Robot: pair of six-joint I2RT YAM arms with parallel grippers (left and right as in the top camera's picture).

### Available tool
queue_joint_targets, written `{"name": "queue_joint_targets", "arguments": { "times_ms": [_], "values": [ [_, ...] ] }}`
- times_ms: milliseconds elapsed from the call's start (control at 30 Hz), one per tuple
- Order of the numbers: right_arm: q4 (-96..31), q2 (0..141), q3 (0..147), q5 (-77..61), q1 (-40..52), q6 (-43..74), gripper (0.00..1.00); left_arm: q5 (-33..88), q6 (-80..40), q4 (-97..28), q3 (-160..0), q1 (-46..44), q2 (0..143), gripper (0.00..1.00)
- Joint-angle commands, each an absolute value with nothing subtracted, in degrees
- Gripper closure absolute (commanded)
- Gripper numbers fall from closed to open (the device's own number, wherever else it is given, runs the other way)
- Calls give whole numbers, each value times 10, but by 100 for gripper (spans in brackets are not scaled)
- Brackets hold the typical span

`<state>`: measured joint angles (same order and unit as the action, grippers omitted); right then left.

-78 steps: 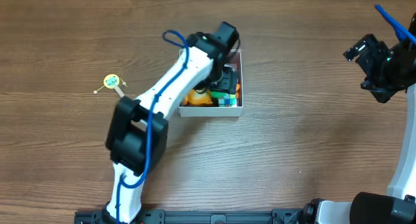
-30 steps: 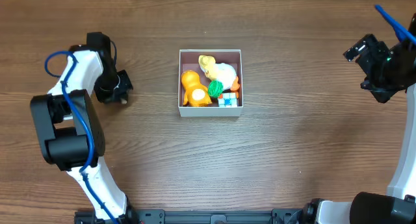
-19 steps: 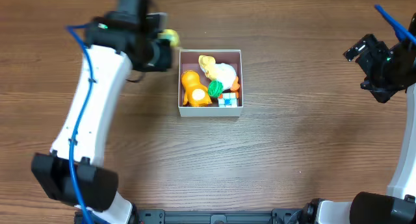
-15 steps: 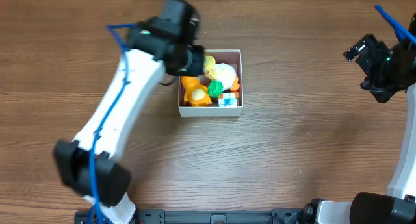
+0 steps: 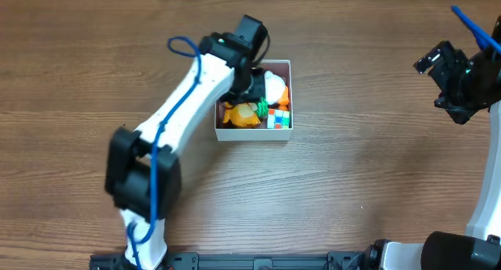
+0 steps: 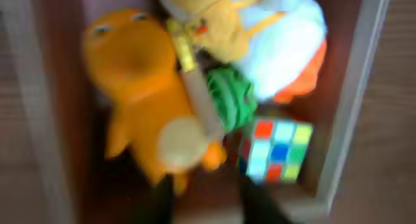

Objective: Pack container

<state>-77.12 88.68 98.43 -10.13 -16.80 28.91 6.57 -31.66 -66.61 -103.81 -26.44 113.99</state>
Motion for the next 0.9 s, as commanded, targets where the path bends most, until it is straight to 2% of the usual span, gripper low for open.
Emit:
{"name": "queue_joint_targets", "arguments": {
  "times_ms": [0,67,133,167,200,400,633,700,867],
  "values": [
    [-768,889,986,-102,-169,291,0,-14,-253,-732,-1121,-223,984,45],
    [-768,889,986,-102,-169,291,0,-67,-244,-768,-1148,-200,921,32],
    [-768,889,986,-102,-169,291,0,-96,-244,-779,-1156,-182,870,25],
    [-768,889,986,-102,-169,292,0,-109,-244,-782,-1156,-169,834,15],
    [-768,889,986,-102,-169,291,0,-120,-244,-787,-1156,-159,806,0],
    [-768,889,986,-102,-169,291,0,-184,-244,-851,-1156,-146,714,0],
    [-766,866,986,-102,-161,291,0,-184,-244,-888,-1156,-146,726,0],
    [-766,833,986,-102,-138,291,0,-184,-244,-888,-1156,-146,733,0],
    [-767,734,986,-102,-6,291,0,-184,-244,-888,-1156,-146,754,0]
  ]
}}
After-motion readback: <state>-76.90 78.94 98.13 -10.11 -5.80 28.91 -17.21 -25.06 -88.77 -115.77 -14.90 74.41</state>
